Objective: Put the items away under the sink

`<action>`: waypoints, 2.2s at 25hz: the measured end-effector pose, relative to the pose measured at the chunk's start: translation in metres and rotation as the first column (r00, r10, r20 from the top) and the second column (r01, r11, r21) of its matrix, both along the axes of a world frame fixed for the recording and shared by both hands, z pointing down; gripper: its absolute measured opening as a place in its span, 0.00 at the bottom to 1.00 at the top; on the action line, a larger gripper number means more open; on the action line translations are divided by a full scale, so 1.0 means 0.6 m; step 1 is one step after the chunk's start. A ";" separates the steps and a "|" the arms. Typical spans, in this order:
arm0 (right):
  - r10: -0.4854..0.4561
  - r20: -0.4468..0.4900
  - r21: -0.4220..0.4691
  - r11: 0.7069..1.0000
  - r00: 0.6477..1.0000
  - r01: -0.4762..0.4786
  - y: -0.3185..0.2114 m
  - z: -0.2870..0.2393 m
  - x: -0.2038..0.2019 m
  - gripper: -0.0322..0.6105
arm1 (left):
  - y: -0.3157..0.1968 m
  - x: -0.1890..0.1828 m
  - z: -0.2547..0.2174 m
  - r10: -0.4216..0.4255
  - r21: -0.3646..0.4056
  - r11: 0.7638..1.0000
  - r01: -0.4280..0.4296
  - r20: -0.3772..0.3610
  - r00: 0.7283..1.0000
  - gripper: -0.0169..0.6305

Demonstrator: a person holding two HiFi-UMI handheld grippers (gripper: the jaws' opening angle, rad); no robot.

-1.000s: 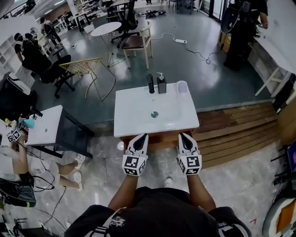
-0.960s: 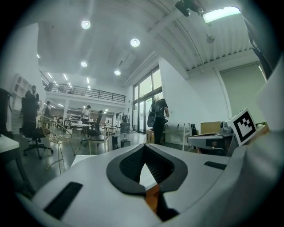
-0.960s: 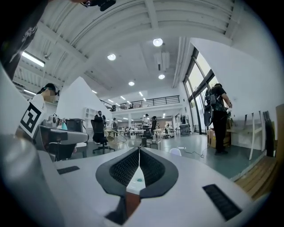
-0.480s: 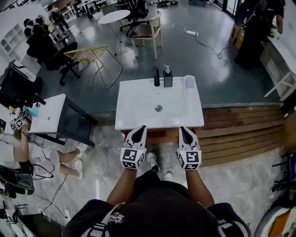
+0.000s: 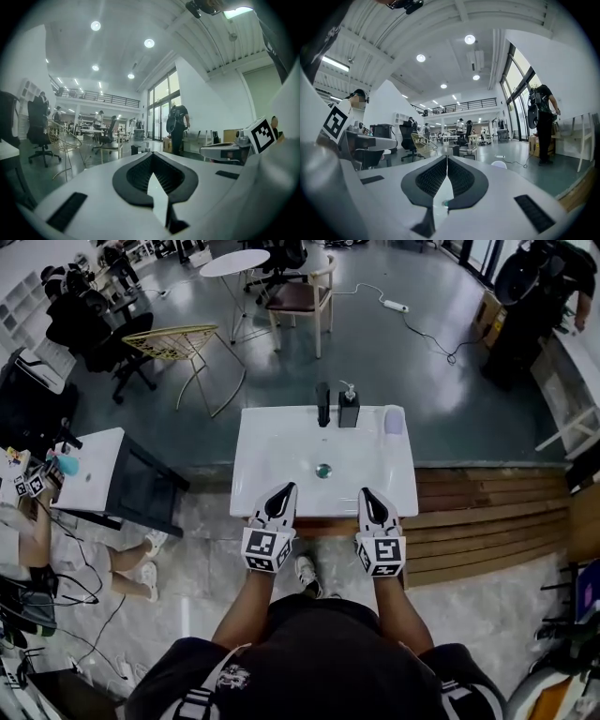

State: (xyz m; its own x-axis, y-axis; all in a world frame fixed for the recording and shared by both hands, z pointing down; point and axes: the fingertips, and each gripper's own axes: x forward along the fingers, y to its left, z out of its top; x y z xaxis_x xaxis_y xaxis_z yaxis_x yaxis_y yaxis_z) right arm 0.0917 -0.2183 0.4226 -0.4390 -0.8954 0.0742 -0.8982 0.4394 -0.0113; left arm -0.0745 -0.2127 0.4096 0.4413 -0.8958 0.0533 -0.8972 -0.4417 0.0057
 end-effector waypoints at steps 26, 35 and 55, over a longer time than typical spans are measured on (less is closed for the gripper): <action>0.041 -0.083 -0.042 0.998 0.996 -0.044 -0.226 0.017 -0.075 0.09 | -0.226 -0.061 0.034 0.045 -0.037 0.998 -0.048 -0.077 0.996 0.04; 0.047 -0.072 -0.072 0.996 0.996 -0.052 -0.298 0.045 -0.069 0.09 | -0.286 -0.048 0.060 0.036 -0.077 0.996 -0.040 -0.047 0.998 0.04; 0.130 -0.064 -0.158 0.978 0.989 -0.139 -0.468 0.136 -0.047 0.56 | -0.392 -0.035 0.133 0.002 -0.157 0.988 -0.001 0.008 1.000 0.04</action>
State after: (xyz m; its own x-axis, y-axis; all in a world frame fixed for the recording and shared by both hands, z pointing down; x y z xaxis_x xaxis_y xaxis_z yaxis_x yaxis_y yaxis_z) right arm 0.0633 -0.4991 0.5042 -0.3069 -0.9202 0.2429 -0.9502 0.3109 -0.0229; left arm -0.0954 -0.4479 0.4893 0.4415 -0.8754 0.1968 -0.8969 -0.4370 0.0683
